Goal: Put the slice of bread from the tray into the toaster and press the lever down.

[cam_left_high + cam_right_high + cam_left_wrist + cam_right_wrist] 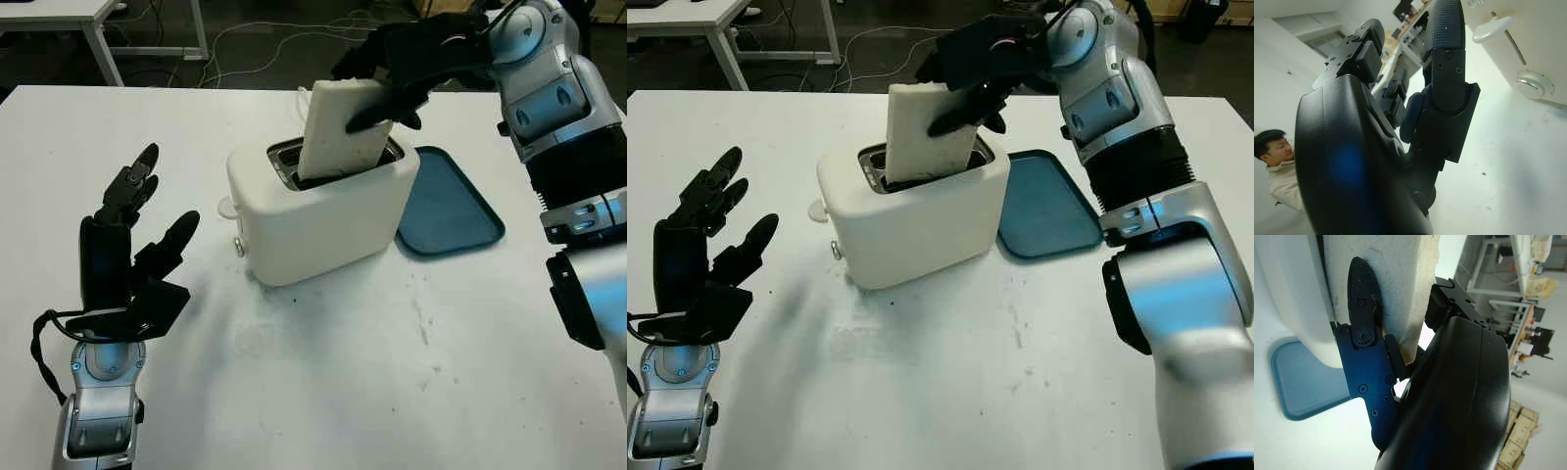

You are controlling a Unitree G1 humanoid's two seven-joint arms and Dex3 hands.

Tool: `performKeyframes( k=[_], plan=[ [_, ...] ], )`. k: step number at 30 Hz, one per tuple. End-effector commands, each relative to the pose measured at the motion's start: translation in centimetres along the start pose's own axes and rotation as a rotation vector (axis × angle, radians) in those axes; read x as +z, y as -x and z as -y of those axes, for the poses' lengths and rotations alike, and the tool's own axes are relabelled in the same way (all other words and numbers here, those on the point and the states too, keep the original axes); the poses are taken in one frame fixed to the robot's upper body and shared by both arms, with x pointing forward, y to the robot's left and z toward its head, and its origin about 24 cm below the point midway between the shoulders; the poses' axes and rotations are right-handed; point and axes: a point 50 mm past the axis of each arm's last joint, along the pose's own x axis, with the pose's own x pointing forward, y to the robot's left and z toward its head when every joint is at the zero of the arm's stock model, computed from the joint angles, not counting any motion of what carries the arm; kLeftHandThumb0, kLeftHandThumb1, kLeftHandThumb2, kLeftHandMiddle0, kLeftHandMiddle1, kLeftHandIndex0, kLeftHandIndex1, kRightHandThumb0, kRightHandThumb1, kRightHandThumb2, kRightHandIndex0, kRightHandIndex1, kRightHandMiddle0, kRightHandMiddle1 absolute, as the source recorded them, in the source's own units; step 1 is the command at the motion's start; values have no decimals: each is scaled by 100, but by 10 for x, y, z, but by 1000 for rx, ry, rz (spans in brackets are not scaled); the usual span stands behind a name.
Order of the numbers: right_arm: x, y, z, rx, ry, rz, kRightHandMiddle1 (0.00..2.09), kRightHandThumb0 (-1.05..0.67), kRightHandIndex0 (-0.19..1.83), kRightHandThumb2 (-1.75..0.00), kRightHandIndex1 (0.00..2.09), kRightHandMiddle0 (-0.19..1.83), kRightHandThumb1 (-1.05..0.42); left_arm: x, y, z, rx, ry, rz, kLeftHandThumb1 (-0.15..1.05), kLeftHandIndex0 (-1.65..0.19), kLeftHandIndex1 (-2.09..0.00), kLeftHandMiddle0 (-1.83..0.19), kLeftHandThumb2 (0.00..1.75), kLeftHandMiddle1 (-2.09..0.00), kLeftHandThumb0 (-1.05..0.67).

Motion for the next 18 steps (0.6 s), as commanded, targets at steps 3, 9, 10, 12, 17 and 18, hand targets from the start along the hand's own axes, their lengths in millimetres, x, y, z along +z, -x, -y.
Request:
performKeyframes(
  k=[3, 9, 10, 12, 17, 18],
  plan=[
    [-6, -2, -5, 9, 36, -21, 175, -44, 110, -43, 175, 88, -92, 2, -1, 0, 3, -16, 17, 92, -44, 0, -59, 34, -1, -76],
    [-9, -4, -11, 6, 91, -23, 175, -42, 103, -42, 175, 81, -92, 3, -1, 0, 2, -11, 14, 92, -45, 0, -59, 34, 0, -76],
    [-10, -5, -13, 4, 88, -14, 175, -42, 101, -42, 175, 80, -92, 3, -1, 0, 2, -11, 13, 92, -45, 0, -59, 34, 0, -76],
    [-11, -6, -16, -1, 91, 5, 173, -46, 96, -39, 175, 73, -92, 3, -1, 0, 2, -9, 14, 92, -45, 0, -59, 34, 0, -75],
    [-9, -5, -18, 7, 100, 60, 105, -71, 52, -21, 144, 53, -92, 3, -1, 0, 2, 1, 17, 92, -45, 0, -59, 33, 0, -75],
    [-9, -4, -18, -2, 104, 69, 82, -72, 46, -15, 141, 57, -92, 3, -1, 0, 3, -1, 20, 92, -45, 0, -59, 33, 0, -75]
  ],
)
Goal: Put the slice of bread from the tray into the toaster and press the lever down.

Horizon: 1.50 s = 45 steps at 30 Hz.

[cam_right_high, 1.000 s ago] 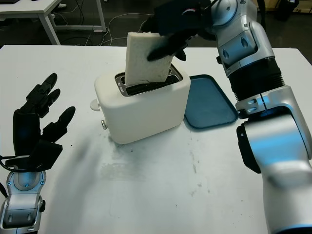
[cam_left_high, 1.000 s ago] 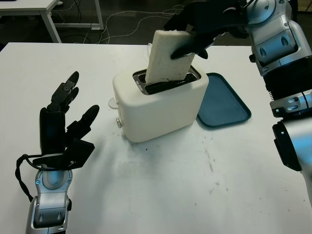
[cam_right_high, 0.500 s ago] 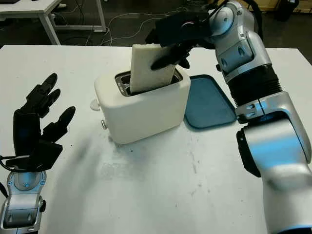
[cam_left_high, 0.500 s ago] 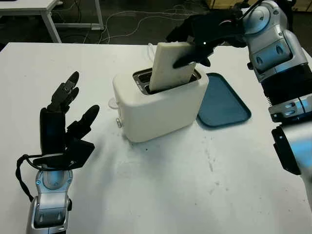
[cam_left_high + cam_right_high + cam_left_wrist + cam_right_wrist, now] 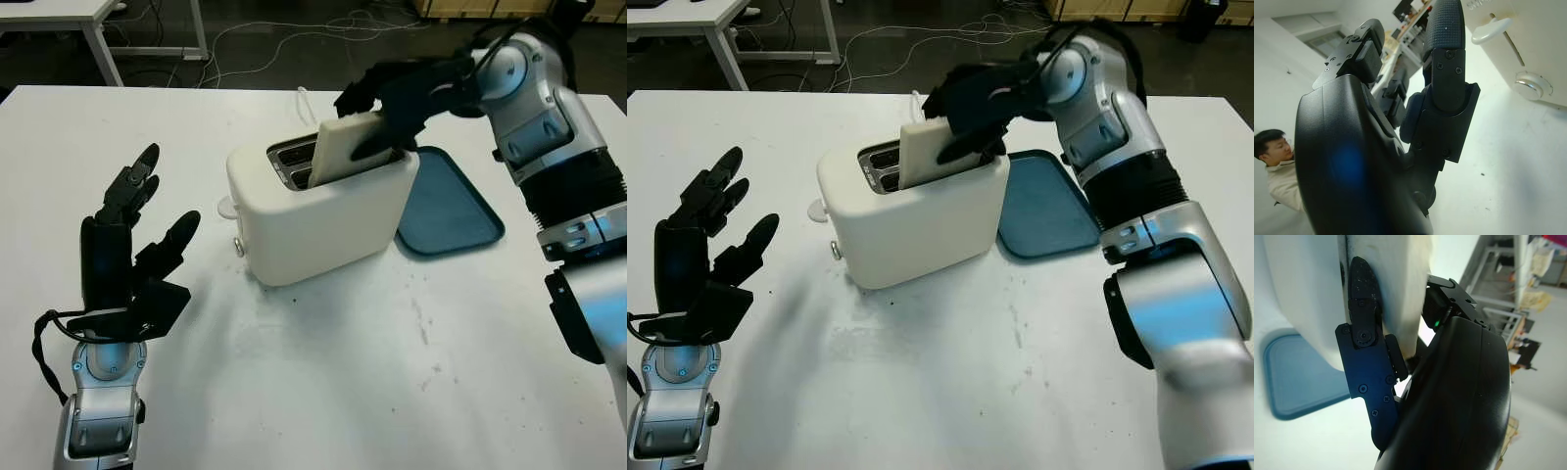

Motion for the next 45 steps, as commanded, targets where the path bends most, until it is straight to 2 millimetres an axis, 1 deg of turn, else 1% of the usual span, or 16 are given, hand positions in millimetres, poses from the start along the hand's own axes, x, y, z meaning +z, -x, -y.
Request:
performKeyframes(
  k=[1, 3, 5, 12, 18, 21, 23, 27, 29, 31, 34, 36, 38, 40, 42, 45],
  plan=[
    [0, 2, -1, -21, 5, 32, 70, -73, 40, -12, 139, 57, -92, 3, -1, 0, 2, -3, 21, 92, -45, 0, -59, 33, 0, -75],
    [0, 4, 0, -43, 22, 45, 54, -72, 24, -8, 130, 54, -92, 2, 0, 0, 1, -12, 20, 92, -45, 0, -59, 34, 0, -75],
    [1, 5, 1, -55, 24, 49, 49, -73, 16, -5, 125, 52, -91, 2, 0, 0, 2, -13, 16, 92, -45, 0, -59, 34, 0, -76],
    [-1, 10, 5, -125, 19, 81, 47, -78, 6, 0, 120, 51, -85, 2, 0, 0, -4, -11, 16, 92, -44, 0, -59, 34, 0, -76],
    [-1, 23, 20, -253, 10, 129, 48, -80, 12, 0, 114, 49, -83, 2, -1, -1, -6, -15, 18, 92, -44, 0, -58, 35, 0, -77],
    [-5, 34, 27, -389, 5, 162, 47, -80, 21, 0, 111, 54, -81, 3, -2, -2, -8, -15, 21, 92, -44, 0, -58, 34, 0, -76],
    [-12, 40, 29, -504, -18, 156, 42, -79, 29, 0, 103, 60, -83, 3, -3, -3, -6, -22, 26, 92, -45, 0, -58, 34, 0, -76],
    [-31, 52, 26, -761, -47, 178, 27, -58, 51, 0, 85, 76, -86, 4, -5, -6, -1, -48, 55, 92, -46, -1, -59, 33, -1, -75],
    [-44, 58, 18, -907, -20, 166, 22, -46, 68, 0, 77, 86, -88, 5, -7, -8, -7, -73, 71, 92, -46, -1, -59, 33, -1, -75],
    [-58, 62, 7, -994, -15, 137, 20, -37, 79, -1, 74, 94, -91, 6, -9, -11, -16, -95, 95, 92, -47, -1, -60, 34, -1, -75],
    [-77, 63, -14, -1022, -92, 114, 17, -28, 84, -2, 79, 98, -92, 10, -13, -15, -33, -121, 139, 92, -48, -1, -61, 32, -1, -73],
    [-90, 64, -32, -1034, -191, 109, 15, -22, 86, -4, 82, 100, -92, 12, -16, -17, -52, -135, 163, 92, -49, -2, -61, 30, -2, -72],
    [-102, 65, -52, -1054, -295, 93, 14, -25, 88, -9, 87, 102, -92, 14, -19, -19, -69, -150, 181, 92, -52, -3, -63, 29, -3, -70],
    [-112, 66, -75, -1072, -388, 82, 11, -34, 90, -17, 79, 104, -92, 16, -21, -20, -84, -168, 204, 92, -53, -3, -65, 27, -3, -68],
    [-119, 67, -99, -1093, -484, 71, 8, -35, 93, -22, 72, 105, -92, 19, -24, -22, -100, -201, 236, 92, -56, -4, -68, 26, -5, -67],
    [-123, 71, -127, -1120, -569, 42, 3, -31, 90, -28, 64, 99, -92, 21, -27, -23, -131, -251, 276, 92, -59, -5, -72, 25, -6, -64]
  ],
)
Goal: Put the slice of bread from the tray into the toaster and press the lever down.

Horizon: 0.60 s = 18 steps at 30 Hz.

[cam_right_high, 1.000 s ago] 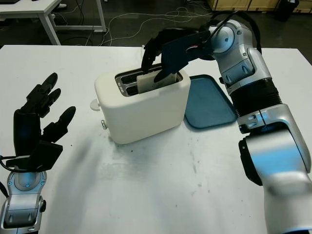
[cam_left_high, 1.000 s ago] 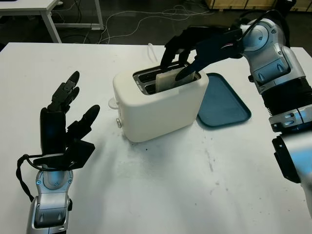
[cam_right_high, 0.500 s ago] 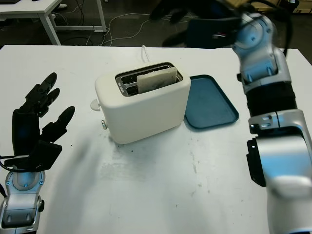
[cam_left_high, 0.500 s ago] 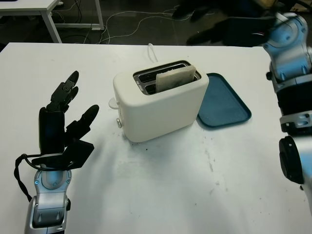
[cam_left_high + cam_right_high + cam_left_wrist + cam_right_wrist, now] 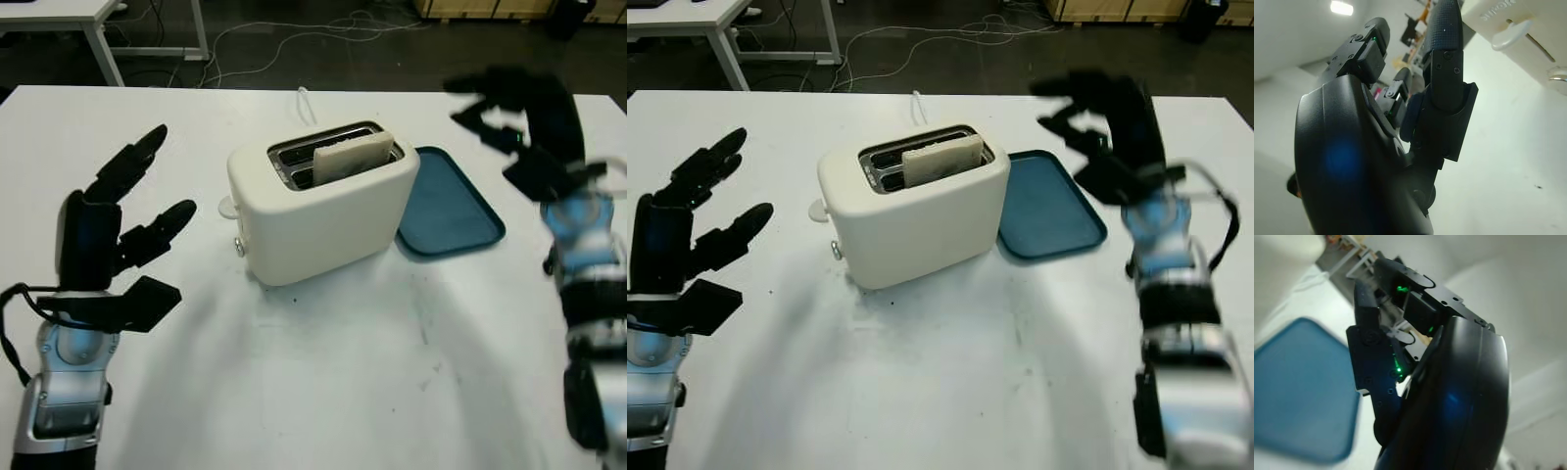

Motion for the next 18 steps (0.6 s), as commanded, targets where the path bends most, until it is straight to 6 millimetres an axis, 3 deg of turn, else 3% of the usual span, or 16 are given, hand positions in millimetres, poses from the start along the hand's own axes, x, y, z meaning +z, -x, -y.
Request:
performKeyframes(
  k=[1, 4, 9, 18],
  plan=[
    [-3, 15, 0, -56, -25, -7, 3, -31, 90, -31, 62, 99, -92, 2, -4, -2, -33, -46, 35, 92, -60, -5, -72, 24, -7, -64],
    [-9, 37, -1, -111, -39, -26, 3, -33, 93, -37, 58, 102, -92, 4, -7, -3, -56, -73, 64, 92, -64, -6, -75, 20, -8, -63],
    [-15, 62, -7, -198, -129, -112, 2, -45, 98, -33, 50, 105, -92, 4, -10, -3, -98, -125, 110, 92, -70, -7, -80, 15, -10, -61],
    [-18, 68, -20, -217, -183, -143, 2, -51, 102, -26, 48, 109, -92, 7, -11, -1, -154, -251, 214, 92, -84, -11, -96, 12, -19, -44]
  ],
)
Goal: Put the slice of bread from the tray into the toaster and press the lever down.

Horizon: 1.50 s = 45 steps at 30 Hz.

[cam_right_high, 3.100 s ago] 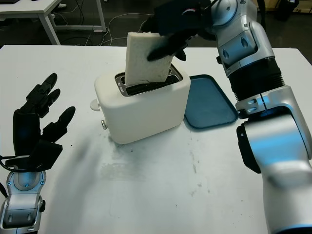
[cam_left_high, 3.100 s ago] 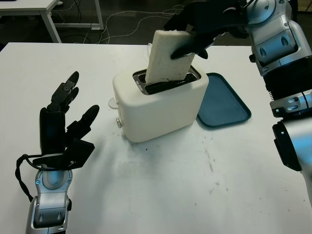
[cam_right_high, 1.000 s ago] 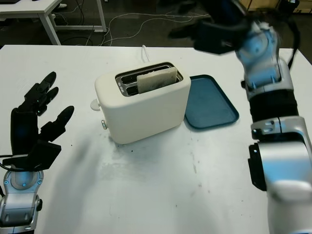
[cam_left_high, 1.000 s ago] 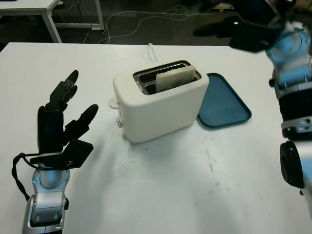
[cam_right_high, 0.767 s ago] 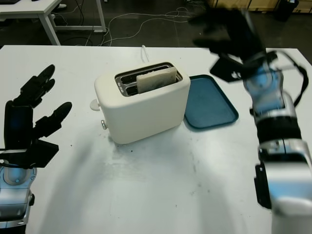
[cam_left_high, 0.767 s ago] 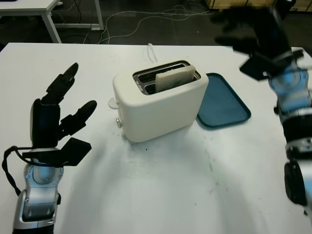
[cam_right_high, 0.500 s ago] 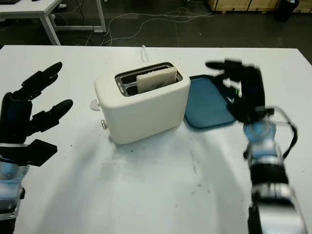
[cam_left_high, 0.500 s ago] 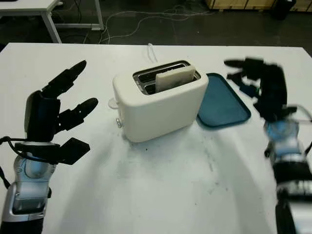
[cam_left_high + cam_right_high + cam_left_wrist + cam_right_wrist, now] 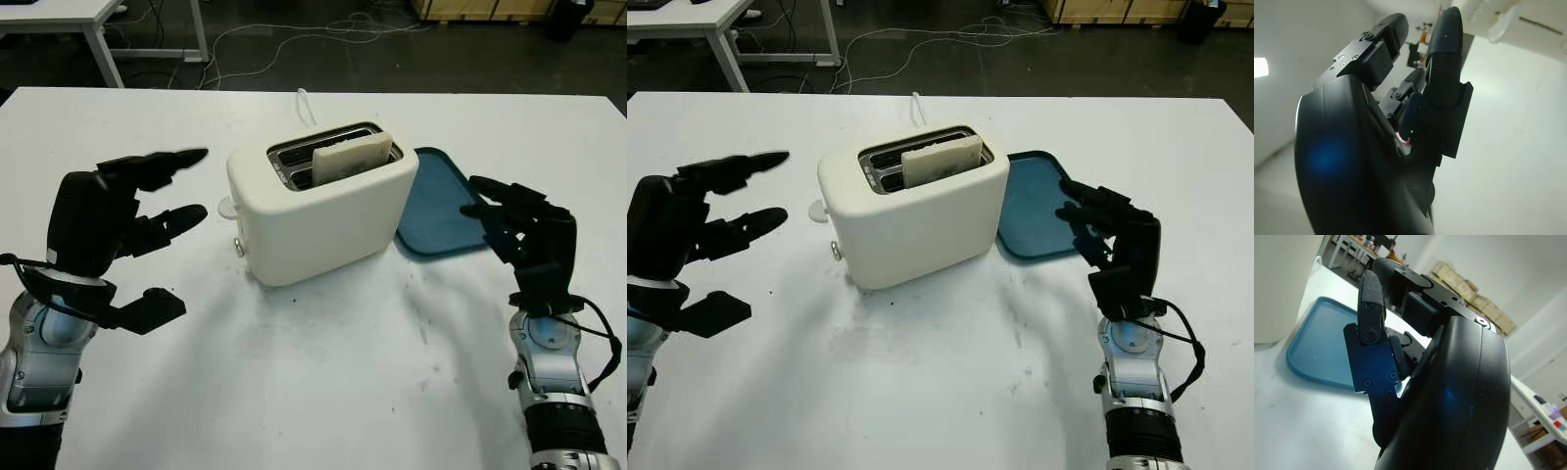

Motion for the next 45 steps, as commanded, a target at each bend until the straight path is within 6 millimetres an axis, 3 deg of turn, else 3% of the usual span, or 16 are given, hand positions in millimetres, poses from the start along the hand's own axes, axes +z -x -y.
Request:
performKeyframes(
  k=[1, 5, 7, 9, 14, 22, 26, 40, 45],
  plan=[
    [0, -1, 1, -20, -15, -5, 2, -52, 102, -26, 48, 110, -92, 2, -2, 0, 2, -24, 36, 92, -86, -11, -98, 11, -20, -42],
    [3, -4, 2, -16, -16, 8, 1, -51, 103, -26, 46, 110, -92, 4, -1, 0, 18, -45, 70, 92, -94, -11, -103, 3, -36, -34],
    [3, -5, 2, -15, -18, 6, 1, -51, 104, -26, 45, 110, -92, 6, -1, 0, 5, -89, 102, 92, -98, -7, -89, 4, -74, -31],
    [3, -5, 2, -15, -19, 3, 1, -51, 104, -26, 44, 110, -92, 10, 0, -2, -12, -138, 127, 92, -99, -6, -85, 5, -90, -25],
    [3, -5, 1, -15, -14, 0, 0, -52, 104, -26, 42, 110, -92, 19, 3, -6, -20, -240, 119, 92, -99, -4, -83, 6, -106, -22],
    [6, -7, 0, -14, -14, 10, 0, -52, 104, -26, 39, 110, -92, 31, 13, 3, -9, -275, -37, 92, -89, 0, -74, 32, -136, -24],
    [6, -7, -1, -15, -15, 13, 0, -53, 104, -25, 37, 109, -92, 34, 16, 11, -14, -239, -100, 92, -86, 0, -68, 23, -157, -18],
    [6, -7, 0, -19, -26, 20, 0, -54, 107, -23, 33, 110, -92, 39, 17, 26, -103, -212, -204, 92, -81, 0, -58, 26, -173, -16],
    [6, -7, 0, -23, -32, 20, 0, -54, 107, -22, 32, 110, -92, 35, 15, 30, -156, -241, -203, 92, -80, 0, -55, 38, -173, -27]
  ],
)
